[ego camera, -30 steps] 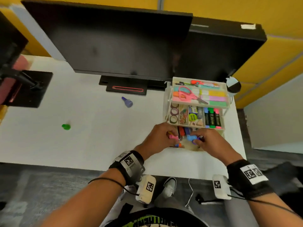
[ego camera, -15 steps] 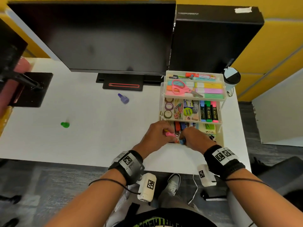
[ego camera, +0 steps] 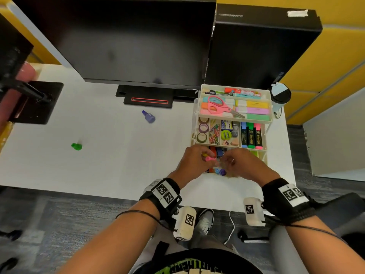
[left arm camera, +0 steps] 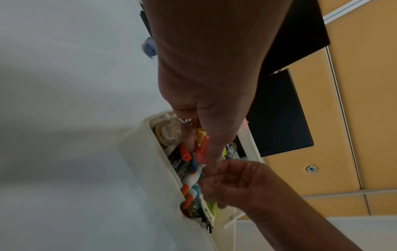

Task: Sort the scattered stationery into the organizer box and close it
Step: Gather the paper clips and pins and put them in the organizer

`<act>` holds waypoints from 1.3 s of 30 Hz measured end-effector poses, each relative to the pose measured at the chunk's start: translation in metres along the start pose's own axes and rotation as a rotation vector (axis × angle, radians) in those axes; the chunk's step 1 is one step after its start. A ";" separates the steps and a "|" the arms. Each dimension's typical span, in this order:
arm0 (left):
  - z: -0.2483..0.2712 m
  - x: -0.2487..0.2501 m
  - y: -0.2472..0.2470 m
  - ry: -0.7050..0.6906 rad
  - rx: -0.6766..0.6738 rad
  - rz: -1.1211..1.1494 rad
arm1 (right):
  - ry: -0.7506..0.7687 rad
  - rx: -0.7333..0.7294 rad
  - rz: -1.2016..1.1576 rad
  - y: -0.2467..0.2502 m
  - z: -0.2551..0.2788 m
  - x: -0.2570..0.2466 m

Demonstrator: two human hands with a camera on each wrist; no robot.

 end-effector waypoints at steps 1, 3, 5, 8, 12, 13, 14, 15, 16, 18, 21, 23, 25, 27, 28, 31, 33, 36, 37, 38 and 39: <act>-0.001 0.004 -0.004 -0.002 0.003 0.014 | 0.026 0.047 -0.080 0.007 0.006 -0.004; -0.003 0.012 -0.011 0.006 0.017 0.047 | 0.077 0.083 -0.213 0.013 0.017 -0.011; -0.007 0.016 -0.016 0.045 0.042 0.085 | 0.118 0.142 -0.208 0.017 0.023 -0.014; -0.011 0.016 -0.025 0.107 0.017 0.159 | 0.180 0.277 -0.172 0.024 0.028 -0.012; -0.014 0.020 -0.031 0.157 -0.033 0.207 | 0.247 0.323 -0.175 0.021 0.029 -0.005; -0.015 0.020 -0.032 0.163 -0.044 0.197 | 0.247 0.321 -0.178 0.020 0.029 -0.001; -0.016 0.020 -0.032 0.173 -0.055 0.175 | 0.233 0.318 -0.188 0.019 0.030 0.003; -0.017 0.019 -0.033 0.180 -0.065 0.159 | 0.211 0.314 -0.205 0.018 0.031 0.008; -0.017 0.016 -0.032 0.188 -0.067 0.135 | 0.183 0.306 -0.226 0.017 0.031 0.014; -0.017 0.011 -0.029 0.163 -0.062 0.053 | 0.134 0.270 -0.238 0.011 0.032 0.024; -0.016 0.008 -0.029 0.071 -0.056 -0.098 | 0.108 0.201 -0.186 -0.002 0.030 0.027; -0.016 0.012 -0.033 0.001 -0.079 -0.177 | 0.088 0.183 -0.173 -0.008 0.028 0.027; -0.016 0.018 -0.039 -0.074 -0.124 -0.273 | 0.067 0.180 -0.146 -0.010 0.026 0.027; -0.017 0.023 -0.046 -0.156 -0.179 -0.415 | 0.047 0.177 -0.104 -0.010 0.026 0.028; -0.017 0.024 -0.050 -0.188 -0.206 -0.506 | 0.036 0.176 -0.080 -0.010 0.025 0.028; -0.020 0.029 -0.060 -0.263 -0.247 -0.689 | -0.002 0.178 -0.004 -0.009 0.026 0.030; -0.021 0.034 -0.065 -0.288 -0.259 -0.772 | -0.043 0.186 0.034 -0.010 0.025 0.034; -0.021 0.041 -0.071 -0.322 -0.261 -0.893 | -0.102 0.175 0.031 -0.015 0.023 0.038; -0.022 0.042 -0.073 -0.328 -0.265 -0.932 | -0.117 0.179 0.041 -0.016 0.022 0.039; -0.022 0.042 -0.075 -0.329 -0.271 -0.968 | -0.132 0.187 0.057 -0.017 0.021 0.039; -0.022 0.043 -0.077 -0.336 -0.277 -0.996 | -0.151 0.190 0.066 -0.018 0.020 0.039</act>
Point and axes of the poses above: each hand's wrist, its own z-axis away from the middle knuckle, its own y-axis out of the back of the hand, x = y × z, the point moved 6 cm from there along -z, towards the middle knuckle, and after that the axes turned 4 degrees about z, right-handed, at the moved point
